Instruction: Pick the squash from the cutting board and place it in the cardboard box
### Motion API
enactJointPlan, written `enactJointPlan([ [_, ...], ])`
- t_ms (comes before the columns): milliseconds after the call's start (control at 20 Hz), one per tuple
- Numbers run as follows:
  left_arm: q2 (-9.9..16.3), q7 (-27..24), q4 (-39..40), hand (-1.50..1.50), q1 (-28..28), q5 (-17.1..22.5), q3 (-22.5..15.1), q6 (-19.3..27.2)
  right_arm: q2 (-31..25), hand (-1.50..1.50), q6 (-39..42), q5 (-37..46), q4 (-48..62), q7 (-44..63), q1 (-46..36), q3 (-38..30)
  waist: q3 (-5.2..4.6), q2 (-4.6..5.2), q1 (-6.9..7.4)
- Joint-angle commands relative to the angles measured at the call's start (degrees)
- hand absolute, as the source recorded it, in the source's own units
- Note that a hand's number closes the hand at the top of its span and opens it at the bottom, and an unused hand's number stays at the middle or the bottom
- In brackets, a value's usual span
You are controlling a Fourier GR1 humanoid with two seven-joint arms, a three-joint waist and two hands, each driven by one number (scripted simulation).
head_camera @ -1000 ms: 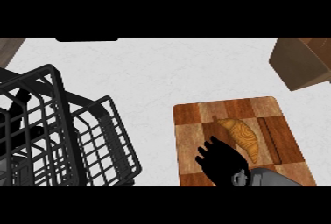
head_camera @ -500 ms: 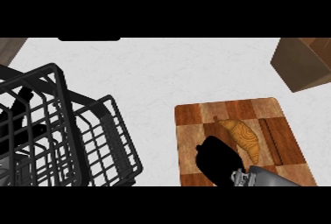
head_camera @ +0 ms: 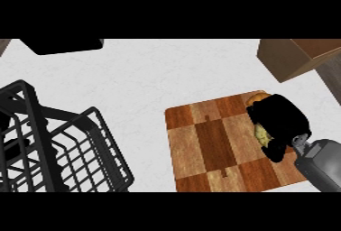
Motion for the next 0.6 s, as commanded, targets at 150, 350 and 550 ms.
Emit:
enactJointPlan([
  [150,-2.61,-0.01,0.68,0.00,4.70,1.48,1.80,2.26,-7.58,1.50,-15.24,-10.93,11.71,2.01,5.22,-29.02,-1.02,0.82,-2.68],
  [350,-1.68,0.51,-0.51,0.00,3.13,1.94,1.92,0.53,-13.07,1.50,-23.43,-16.59,17.45,-8.47,6.52,-41.33,-1.24,0.88,-0.24],
  [550,-2.90,-1.08,0.91,0.00,1.93,1.57,1.18,0.01,-15.00,1.50,-29.88,-21.65,23.61,-24.49,11.46,-48.78,-1.47,1.06,2.50],
])
